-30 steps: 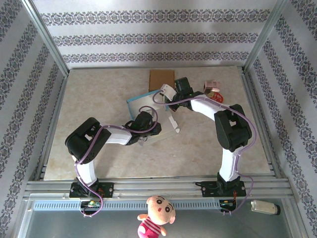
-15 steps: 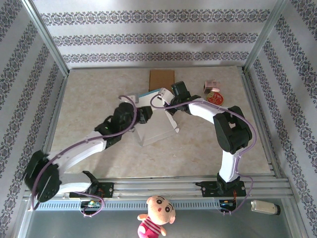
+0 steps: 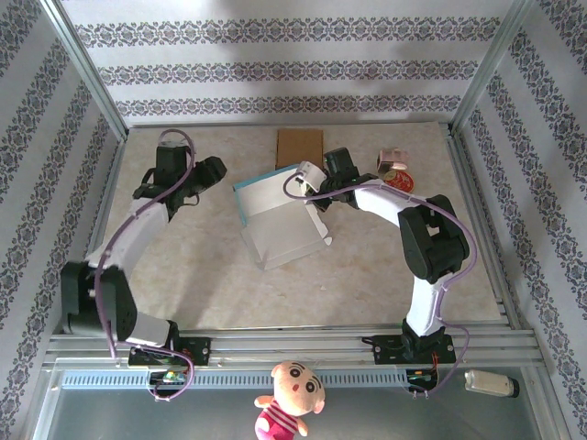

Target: Fold the paper box

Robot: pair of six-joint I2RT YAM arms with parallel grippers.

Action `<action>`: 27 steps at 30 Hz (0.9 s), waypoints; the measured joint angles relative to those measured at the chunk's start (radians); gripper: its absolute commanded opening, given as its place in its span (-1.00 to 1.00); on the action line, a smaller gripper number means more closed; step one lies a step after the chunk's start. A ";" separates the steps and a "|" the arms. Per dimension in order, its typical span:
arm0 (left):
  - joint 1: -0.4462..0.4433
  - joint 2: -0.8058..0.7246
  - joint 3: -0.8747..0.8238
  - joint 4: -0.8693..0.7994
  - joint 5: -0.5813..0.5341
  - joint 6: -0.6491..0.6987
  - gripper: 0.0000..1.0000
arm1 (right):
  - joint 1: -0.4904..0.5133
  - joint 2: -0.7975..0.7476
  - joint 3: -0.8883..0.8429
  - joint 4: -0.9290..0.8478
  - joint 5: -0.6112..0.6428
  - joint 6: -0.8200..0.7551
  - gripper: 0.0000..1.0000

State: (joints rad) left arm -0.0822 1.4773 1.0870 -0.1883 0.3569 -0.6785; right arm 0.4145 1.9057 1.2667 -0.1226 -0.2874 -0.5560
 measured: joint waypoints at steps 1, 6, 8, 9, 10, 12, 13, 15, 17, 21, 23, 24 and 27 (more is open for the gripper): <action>0.006 0.031 0.000 0.009 0.034 -0.017 0.31 | 0.000 0.000 0.000 0.000 -0.005 0.000 -0.93; 0.011 0.128 -0.003 0.103 0.178 -0.102 0.35 | 0.000 0.000 0.000 0.000 -0.021 0.000 -0.93; 0.011 0.131 -0.003 0.128 0.202 -0.121 0.29 | 0.000 0.000 0.000 0.000 -0.022 -0.001 -0.93; 0.011 0.131 -0.003 0.137 0.213 -0.127 0.27 | 0.000 0.000 0.000 0.000 -0.023 -0.001 -0.93; 0.011 0.131 -0.003 0.145 0.218 -0.130 0.26 | 0.000 0.000 0.000 0.000 -0.025 -0.001 -0.93; 0.010 0.131 -0.011 0.149 0.218 -0.132 0.24 | 0.000 0.000 0.000 0.000 -0.028 0.000 -0.93; 0.010 0.131 -0.017 0.149 0.215 -0.131 0.24 | 0.000 0.000 0.000 0.000 -0.030 0.000 -0.93; 0.008 0.131 -0.039 0.148 0.208 -0.131 0.24 | 0.000 0.000 0.000 0.000 -0.036 0.000 -0.92; 0.003 0.131 -0.058 0.147 0.198 -0.131 0.23 | 0.000 0.000 0.000 0.000 -0.037 0.000 -0.92; -0.023 0.131 -0.075 0.143 0.190 -0.129 0.09 | 0.000 0.000 0.000 0.000 -0.037 0.000 -0.92; -0.035 0.131 -0.079 0.145 0.191 -0.126 -0.01 | 0.000 0.000 0.000 0.000 -0.037 0.000 -0.90; -0.040 0.131 -0.083 0.145 0.190 -0.125 -0.04 | 0.000 0.000 0.000 0.000 -0.037 0.000 -0.87; -0.047 0.131 -0.098 0.149 0.188 -0.118 -0.12 | 0.000 -0.004 0.000 0.000 -0.040 0.000 -0.80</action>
State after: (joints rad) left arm -0.1291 1.6081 0.9890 -0.0391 0.5453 -0.7967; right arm 0.4141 1.9018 1.2667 -0.1230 -0.3279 -0.5564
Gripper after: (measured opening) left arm 0.462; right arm 0.079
